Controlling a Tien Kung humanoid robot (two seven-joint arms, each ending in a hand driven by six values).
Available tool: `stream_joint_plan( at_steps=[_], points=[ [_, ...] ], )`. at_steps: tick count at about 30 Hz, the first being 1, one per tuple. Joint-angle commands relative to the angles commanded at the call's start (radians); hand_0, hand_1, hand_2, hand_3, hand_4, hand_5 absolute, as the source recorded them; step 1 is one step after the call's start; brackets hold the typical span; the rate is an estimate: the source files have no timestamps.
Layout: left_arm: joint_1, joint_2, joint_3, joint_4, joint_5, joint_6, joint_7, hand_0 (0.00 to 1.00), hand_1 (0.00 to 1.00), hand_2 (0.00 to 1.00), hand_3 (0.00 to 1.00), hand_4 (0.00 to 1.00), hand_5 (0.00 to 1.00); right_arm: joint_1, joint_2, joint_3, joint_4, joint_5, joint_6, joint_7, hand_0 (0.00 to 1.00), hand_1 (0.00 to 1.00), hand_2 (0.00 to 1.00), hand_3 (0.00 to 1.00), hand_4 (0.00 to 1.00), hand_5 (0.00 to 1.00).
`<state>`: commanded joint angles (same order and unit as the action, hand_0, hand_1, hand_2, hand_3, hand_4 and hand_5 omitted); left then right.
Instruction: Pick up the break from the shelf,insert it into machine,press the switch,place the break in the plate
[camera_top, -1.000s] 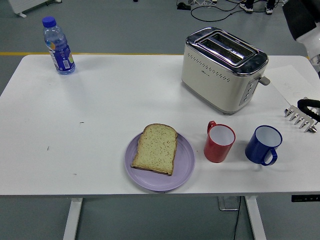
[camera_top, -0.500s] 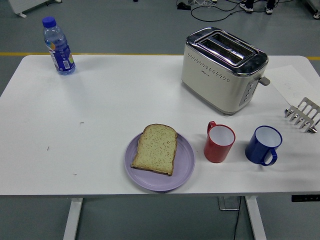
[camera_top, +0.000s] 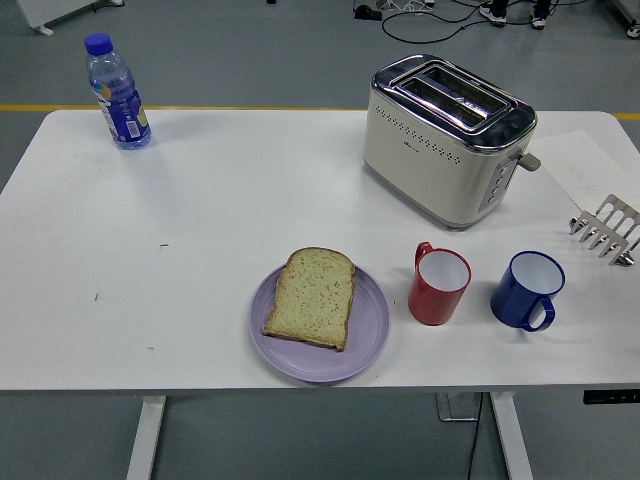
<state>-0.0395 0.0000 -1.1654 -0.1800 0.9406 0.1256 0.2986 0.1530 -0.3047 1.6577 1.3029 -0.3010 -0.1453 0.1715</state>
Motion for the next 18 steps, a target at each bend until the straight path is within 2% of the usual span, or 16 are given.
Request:
stream_joint_plan(
  at_steps=[10, 18],
  points=[
    [-0.01, 0.0, 0.006, 0.0, -0.006, -0.001, -0.009, 0.644, 0.629, 0.696, 0.786, 0.589, 0.998, -0.04, 0.036, 0.033, 0.013, 0.006, 0.009, 0.029, 0.678, 0.649, 0.665, 0.612, 0.507, 0.18],
    [-0.017, 0.0, 0.007, 0.0, -0.009, -0.002, -0.02, 0.641, 0.629, 0.695, 0.78, 0.584, 0.998, -0.066, 0.088, 0.048, 0.014, 0.009, 0.014, 0.043, 0.679, 0.651, 0.669, 0.611, 0.502, 0.196]
  ],
)
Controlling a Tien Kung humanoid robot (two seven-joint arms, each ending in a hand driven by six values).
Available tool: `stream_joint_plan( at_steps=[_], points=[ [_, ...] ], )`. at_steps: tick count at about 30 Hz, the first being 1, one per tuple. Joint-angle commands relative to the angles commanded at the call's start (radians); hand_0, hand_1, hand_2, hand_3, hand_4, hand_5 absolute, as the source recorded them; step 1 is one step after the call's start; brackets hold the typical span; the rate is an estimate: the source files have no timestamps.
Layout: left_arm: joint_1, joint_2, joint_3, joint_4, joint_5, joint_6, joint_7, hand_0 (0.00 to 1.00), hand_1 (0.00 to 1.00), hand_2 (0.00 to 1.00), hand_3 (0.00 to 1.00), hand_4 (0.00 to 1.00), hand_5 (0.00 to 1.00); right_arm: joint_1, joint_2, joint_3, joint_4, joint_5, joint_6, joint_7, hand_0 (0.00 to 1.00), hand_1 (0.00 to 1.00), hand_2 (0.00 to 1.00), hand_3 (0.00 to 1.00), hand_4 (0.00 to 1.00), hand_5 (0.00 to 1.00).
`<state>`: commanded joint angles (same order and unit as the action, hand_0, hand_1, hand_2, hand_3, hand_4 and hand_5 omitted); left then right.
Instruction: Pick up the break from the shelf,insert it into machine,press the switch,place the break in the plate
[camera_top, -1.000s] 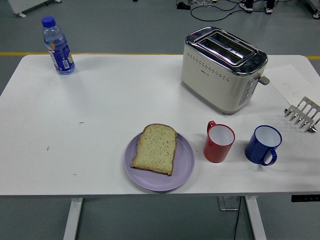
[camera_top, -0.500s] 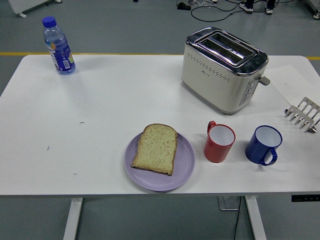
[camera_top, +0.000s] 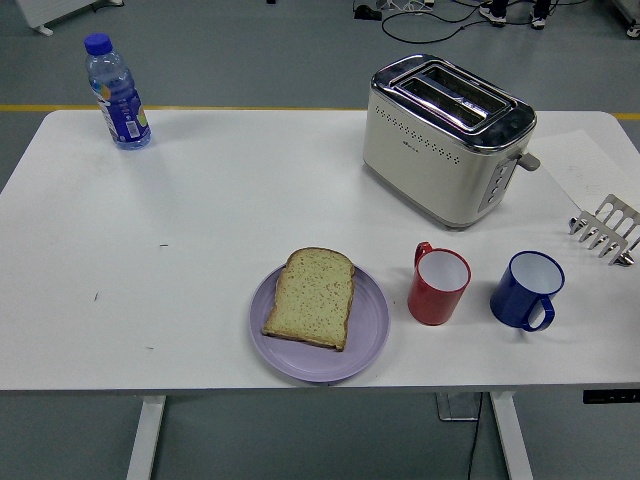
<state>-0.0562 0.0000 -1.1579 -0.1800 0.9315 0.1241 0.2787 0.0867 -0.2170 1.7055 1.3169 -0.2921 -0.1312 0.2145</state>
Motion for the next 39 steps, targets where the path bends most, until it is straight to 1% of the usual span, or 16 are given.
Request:
stream_joint_plan(
  at_steps=[5, 6, 19, 39],
  points=[
    [-0.003, 0.0, -0.001, 0.0, 0.002, 0.0, -0.005, 0.641, 0.629, 0.695, 0.78, 0.584, 0.998, -0.005, 0.009, -0.001, -0.004, 0.004, 0.002, 0.002, 0.679, 0.651, 0.669, 0.611, 0.502, 0.196],
    [-0.003, 0.0, -0.001, 0.0, 0.002, 0.0, -0.006, 0.641, 0.628, 0.694, 0.778, 0.584, 0.998, -0.005, 0.01, 0.0, -0.005, 0.005, 0.001, 0.003, 0.678, 0.652, 0.669, 0.612, 0.497, 0.209],
    [-0.009, 0.0, -0.003, 0.0, 0.002, -0.001, -0.014, 0.639, 0.626, 0.694, 0.776, 0.579, 0.998, -0.004, 0.012, -0.003, -0.022, 0.012, -0.005, 0.005, 0.677, 0.65, 0.669, 0.61, 0.495, 0.213],
    [0.009, 0.0, -0.055, 0.0, 0.078, -0.007, -0.005, 0.637, 0.623, 0.692, 0.769, 0.575, 0.998, -0.021, 0.015, -0.028, -0.056, 0.041, -0.006, 0.007, 0.675, 0.647, 0.666, 0.607, 0.492, 0.218]
  ],
)
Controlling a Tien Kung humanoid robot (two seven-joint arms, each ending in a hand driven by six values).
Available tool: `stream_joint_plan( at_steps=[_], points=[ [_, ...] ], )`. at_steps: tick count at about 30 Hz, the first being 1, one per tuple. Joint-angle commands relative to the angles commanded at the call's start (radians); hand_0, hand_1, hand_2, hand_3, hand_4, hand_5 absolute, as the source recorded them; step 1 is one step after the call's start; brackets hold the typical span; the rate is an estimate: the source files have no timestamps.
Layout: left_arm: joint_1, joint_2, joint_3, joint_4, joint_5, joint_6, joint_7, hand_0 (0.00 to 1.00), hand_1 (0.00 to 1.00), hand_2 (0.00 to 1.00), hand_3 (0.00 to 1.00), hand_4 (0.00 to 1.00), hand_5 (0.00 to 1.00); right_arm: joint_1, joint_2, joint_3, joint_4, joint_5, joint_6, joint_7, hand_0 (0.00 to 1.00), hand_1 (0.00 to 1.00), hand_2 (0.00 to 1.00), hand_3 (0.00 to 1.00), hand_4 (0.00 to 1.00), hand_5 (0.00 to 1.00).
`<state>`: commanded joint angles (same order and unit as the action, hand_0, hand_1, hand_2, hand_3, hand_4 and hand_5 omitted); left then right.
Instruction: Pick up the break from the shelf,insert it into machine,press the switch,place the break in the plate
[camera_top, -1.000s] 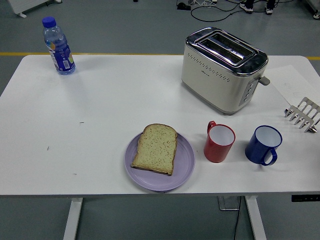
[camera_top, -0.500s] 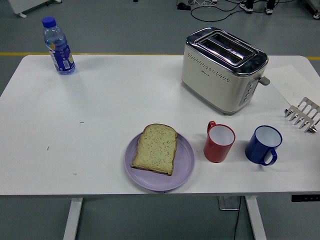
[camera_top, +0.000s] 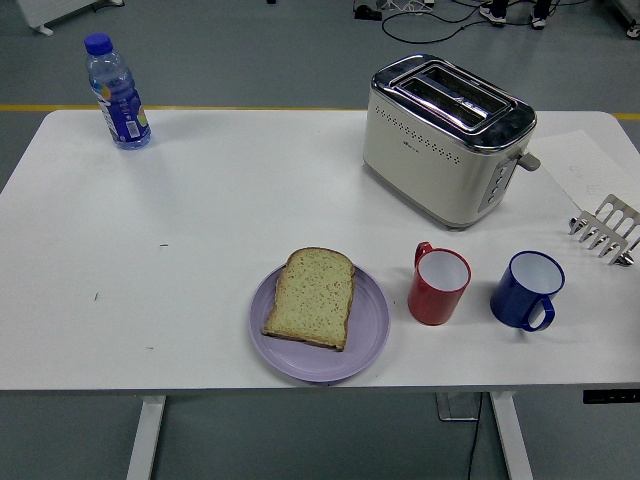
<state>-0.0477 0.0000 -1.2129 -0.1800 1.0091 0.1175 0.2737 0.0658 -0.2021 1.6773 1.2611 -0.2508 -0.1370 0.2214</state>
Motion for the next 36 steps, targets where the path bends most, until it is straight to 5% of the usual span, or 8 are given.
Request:
stream_joint_plan(
  at_steps=[36],
  points=[
    [-0.024, 0.0, 0.016, 0.0, -0.029, 0.004, -0.007, 0.633, 0.621, 0.689, 0.763, 0.569, 0.998, 0.023, 0.009, -0.008, 0.005, 0.023, 0.0, 0.007, 0.672, 0.638, 0.663, 0.604, 0.48, 0.209]
  ],
)
